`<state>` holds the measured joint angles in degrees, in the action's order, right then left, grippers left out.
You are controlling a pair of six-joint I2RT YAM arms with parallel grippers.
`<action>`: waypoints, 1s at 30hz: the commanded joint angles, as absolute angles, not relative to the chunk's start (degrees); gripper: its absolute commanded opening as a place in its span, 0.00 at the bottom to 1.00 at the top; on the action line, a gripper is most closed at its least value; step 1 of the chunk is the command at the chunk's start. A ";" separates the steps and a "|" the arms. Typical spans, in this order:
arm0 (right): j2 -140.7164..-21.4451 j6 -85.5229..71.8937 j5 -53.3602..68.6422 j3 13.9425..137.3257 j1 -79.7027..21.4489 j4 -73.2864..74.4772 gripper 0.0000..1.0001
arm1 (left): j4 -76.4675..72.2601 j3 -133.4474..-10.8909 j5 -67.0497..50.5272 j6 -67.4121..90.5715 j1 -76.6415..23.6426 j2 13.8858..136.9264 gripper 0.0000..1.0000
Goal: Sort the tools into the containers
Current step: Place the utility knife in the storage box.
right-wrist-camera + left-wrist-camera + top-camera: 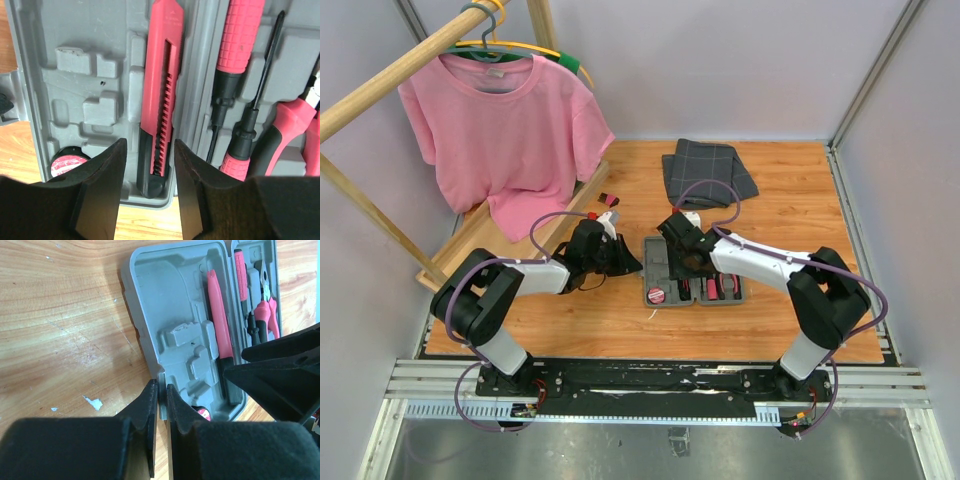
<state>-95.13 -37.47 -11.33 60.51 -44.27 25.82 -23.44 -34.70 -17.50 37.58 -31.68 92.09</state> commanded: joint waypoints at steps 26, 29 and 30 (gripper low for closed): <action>-97.68 -28.94 -10.30 65.43 -42.04 27.96 0.18 | -24.35 -35.68 -18.58 36.38 -31.55 92.75 0.01; -98.06 -29.13 -9.23 64.73 -41.60 27.24 0.16 | -24.35 -35.79 -18.70 36.37 -31.55 92.85 0.01; -98.23 -29.18 -9.01 64.56 -41.55 27.05 0.16 | -24.36 -35.80 -18.72 36.39 -31.55 92.77 0.01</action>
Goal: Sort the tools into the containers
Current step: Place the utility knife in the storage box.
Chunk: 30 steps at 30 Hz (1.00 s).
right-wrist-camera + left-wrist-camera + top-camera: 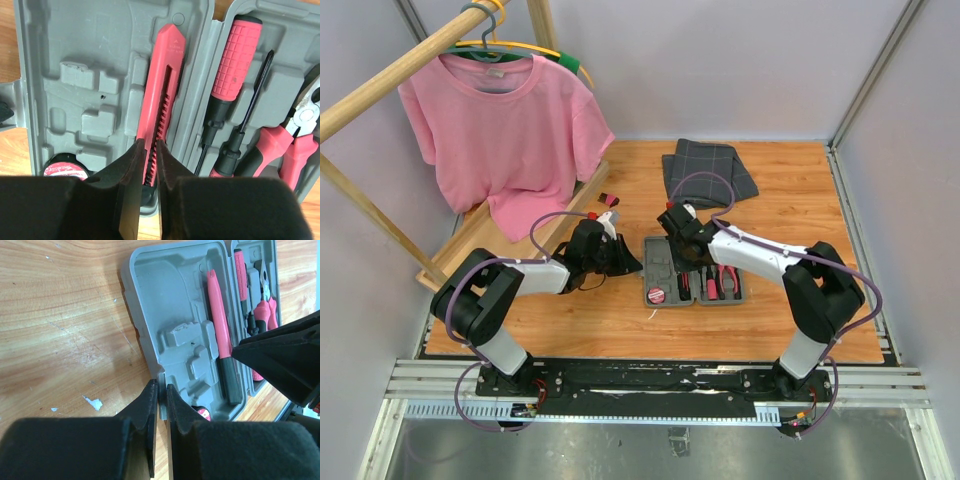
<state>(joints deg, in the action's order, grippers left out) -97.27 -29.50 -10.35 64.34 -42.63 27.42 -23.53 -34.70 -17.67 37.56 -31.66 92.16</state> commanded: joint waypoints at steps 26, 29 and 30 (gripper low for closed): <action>-102.40 -31.38 -8.36 60.44 -41.39 28.00 0.01 | -24.17 -35.80 -18.71 36.21 -31.57 92.48 0.00; -103.06 -31.70 -8.11 59.64 -41.39 27.77 0.01 | -24.17 -35.85 -18.75 36.21 -31.60 92.60 0.01; -103.28 -31.85 -8.09 59.21 -41.40 27.63 0.01 | -24.17 -35.83 -18.73 36.17 -31.56 92.50 0.01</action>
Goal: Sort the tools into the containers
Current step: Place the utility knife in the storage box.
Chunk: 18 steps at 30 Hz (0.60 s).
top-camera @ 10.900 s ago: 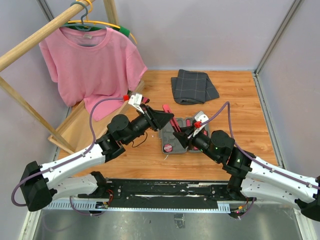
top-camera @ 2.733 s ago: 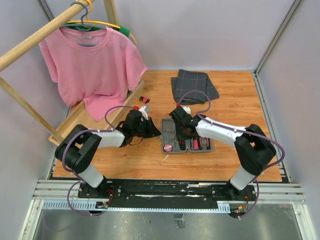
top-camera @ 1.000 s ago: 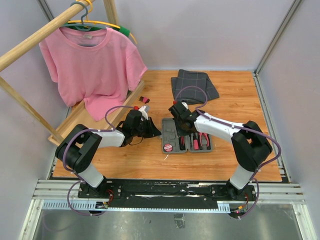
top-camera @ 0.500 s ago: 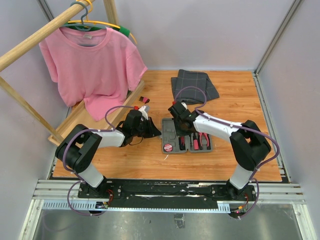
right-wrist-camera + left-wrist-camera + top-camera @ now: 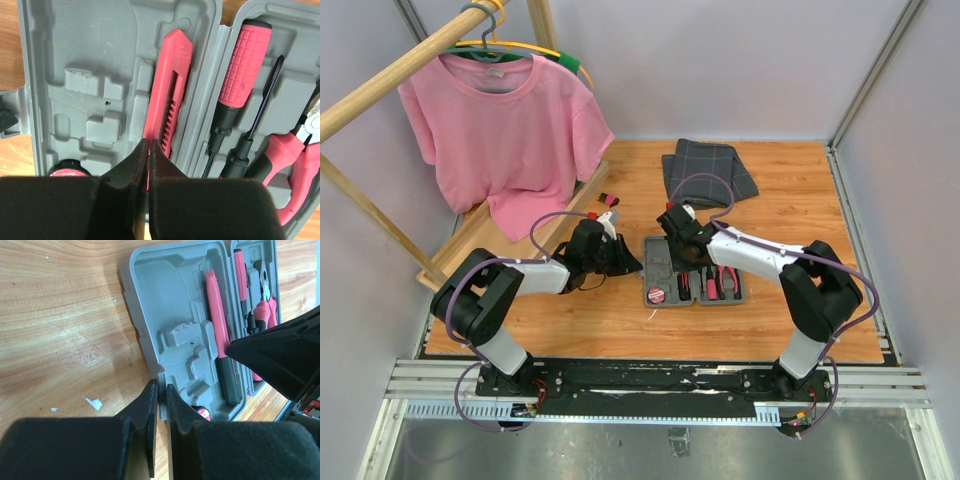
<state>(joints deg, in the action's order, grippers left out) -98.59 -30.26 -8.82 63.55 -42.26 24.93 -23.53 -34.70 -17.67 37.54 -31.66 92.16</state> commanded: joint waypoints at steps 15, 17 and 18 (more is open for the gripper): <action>-106.08 -33.26 -7.52 53.99 -41.39 26.11 0.01 | -24.18 -35.80 -18.68 36.05 -31.55 92.44 0.01; -105.60 -33.08 -7.22 53.87 -41.37 25.86 0.01 | -24.08 -35.71 -18.50 35.95 -31.55 91.98 0.00; -105.08 -32.97 -7.09 53.91 -41.39 25.72 0.01 | -24.02 -35.69 -18.37 35.88 -31.55 91.75 0.00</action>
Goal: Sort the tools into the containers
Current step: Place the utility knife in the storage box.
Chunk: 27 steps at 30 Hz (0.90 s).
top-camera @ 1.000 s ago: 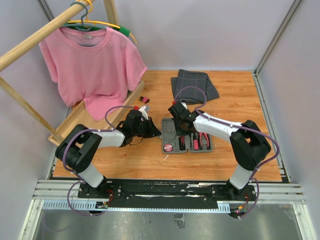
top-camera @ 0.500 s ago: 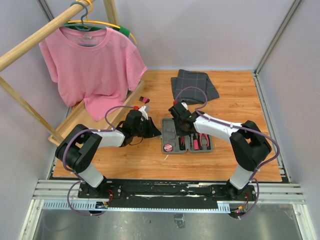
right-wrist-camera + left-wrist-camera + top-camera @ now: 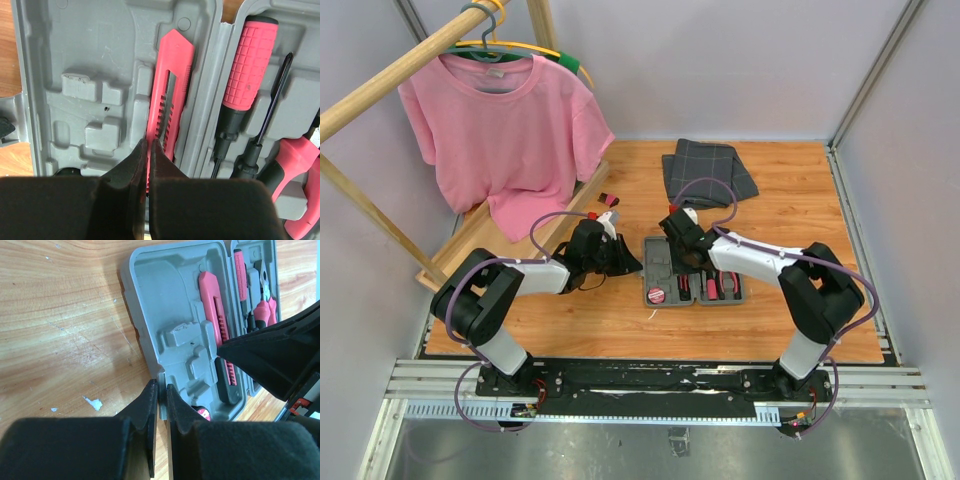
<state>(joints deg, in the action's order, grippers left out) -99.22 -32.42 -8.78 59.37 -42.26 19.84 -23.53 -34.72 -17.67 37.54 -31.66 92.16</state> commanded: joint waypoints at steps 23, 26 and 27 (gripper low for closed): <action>-67.38 -22.15 -10.12 49.02 -41.48 18.32 0.50 | -21.46 -35.31 -10.75 31.39 -31.55 80.69 0.42; -62.20 -22.14 -12.45 44.92 -41.46 18.74 0.54 | -17.31 -36.99 -6.69 30.89 -31.55 78.33 0.45; -60.52 -22.38 -13.13 43.52 -41.48 18.85 0.54 | -15.59 -37.67 -5.23 30.71 -31.55 77.64 0.46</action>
<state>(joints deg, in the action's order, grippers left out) -65.32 -23.27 -8.01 48.07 -42.09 16.91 -20.67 -34.87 -11.53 32.73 -31.68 80.79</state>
